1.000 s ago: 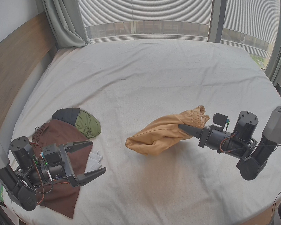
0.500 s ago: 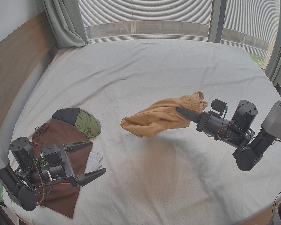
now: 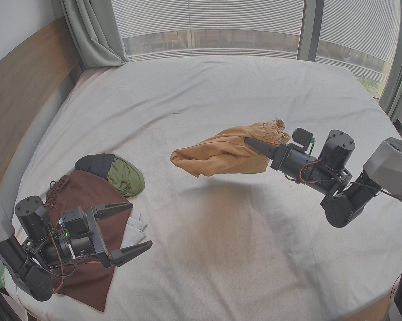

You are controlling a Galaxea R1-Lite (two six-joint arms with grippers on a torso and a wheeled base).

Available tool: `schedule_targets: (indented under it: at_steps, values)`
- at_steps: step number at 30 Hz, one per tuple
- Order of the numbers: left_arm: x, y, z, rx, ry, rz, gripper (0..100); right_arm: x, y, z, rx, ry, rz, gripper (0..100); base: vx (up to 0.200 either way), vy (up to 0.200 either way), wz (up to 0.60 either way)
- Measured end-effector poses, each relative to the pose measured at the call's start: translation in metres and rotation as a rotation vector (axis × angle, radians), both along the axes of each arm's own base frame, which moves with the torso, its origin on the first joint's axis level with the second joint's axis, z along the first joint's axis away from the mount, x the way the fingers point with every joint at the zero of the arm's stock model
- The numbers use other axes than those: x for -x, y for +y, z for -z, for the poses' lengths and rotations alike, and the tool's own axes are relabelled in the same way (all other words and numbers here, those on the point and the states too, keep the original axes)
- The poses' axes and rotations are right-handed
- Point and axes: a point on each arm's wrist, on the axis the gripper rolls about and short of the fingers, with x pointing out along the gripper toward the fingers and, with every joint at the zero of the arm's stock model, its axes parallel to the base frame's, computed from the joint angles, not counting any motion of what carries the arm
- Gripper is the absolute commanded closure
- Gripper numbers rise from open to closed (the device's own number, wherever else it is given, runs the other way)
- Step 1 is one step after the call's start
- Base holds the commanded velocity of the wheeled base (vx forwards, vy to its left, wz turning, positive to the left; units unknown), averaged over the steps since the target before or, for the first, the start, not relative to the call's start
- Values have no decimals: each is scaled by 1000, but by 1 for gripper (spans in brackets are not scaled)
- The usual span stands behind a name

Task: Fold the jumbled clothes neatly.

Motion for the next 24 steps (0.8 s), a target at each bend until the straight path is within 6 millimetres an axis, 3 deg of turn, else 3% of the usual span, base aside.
schedule_targets:
  at_steps: [15, 24]
  values:
    - [0, 0, 2, -1, 7, 0, 0, -49, -3, -20, -4, -11, 44, 100, 0, 0, 0]
    - [-1, 0, 3, -1, 13, 0, 0, -72, -17, -8, 1, 2, 89, 100, 0, 0, 0]
